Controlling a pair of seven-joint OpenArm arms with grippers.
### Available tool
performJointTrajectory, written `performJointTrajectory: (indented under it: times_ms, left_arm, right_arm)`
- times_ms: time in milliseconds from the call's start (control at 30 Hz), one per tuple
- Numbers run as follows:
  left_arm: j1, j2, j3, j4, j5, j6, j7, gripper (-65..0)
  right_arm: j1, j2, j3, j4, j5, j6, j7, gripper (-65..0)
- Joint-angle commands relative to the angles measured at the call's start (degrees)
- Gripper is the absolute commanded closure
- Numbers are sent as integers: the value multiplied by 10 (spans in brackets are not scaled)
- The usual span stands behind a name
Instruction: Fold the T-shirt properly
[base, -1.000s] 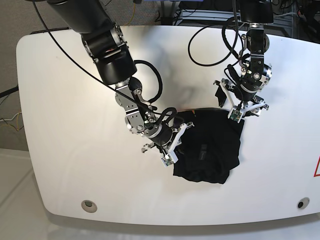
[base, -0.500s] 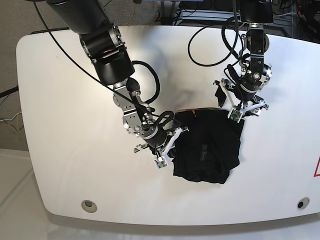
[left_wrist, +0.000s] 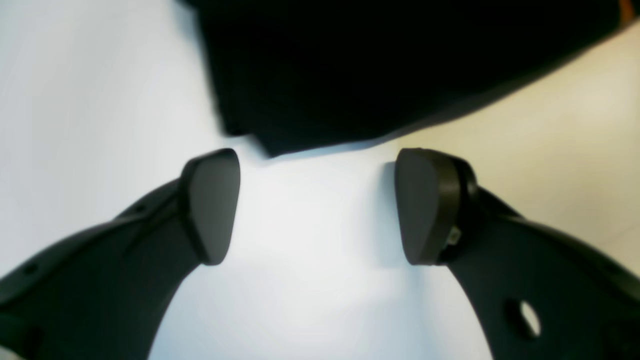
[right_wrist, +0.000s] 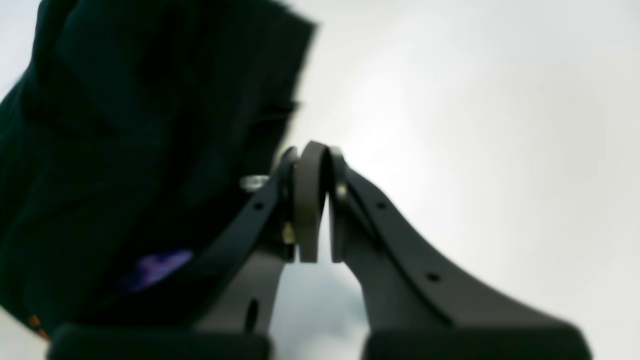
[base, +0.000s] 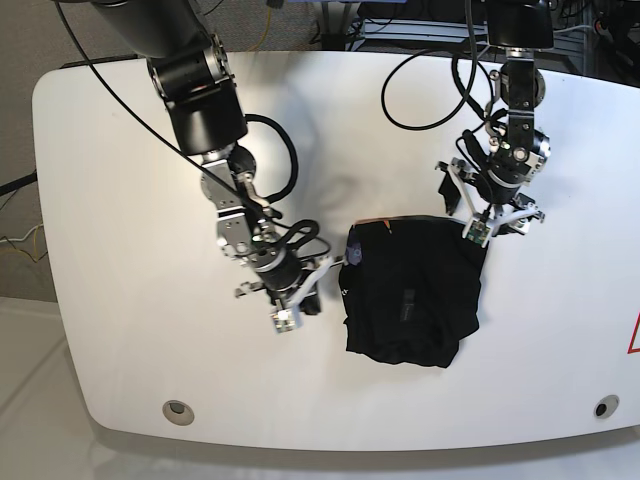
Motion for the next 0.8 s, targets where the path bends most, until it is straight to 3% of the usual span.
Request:
performJointTrajectory:
  times_ms: [0, 433, 767]
  left_arm:
    - [-24, -5, -23, 18, -1, 22, -21, -444]
    - [-45, -5, -81, 120, 0, 25, -19, -444]
    - [19, -13, -92, 222, 30, 26, -19, -444]
  right_arm:
    - [14, 2, 30, 42, -3, -1, -1, -24]
    - [-34, 81, 93, 184, -3, 0, -117, -24]
    - [-153, 130, 197, 368, -3, 3, -202, -24]
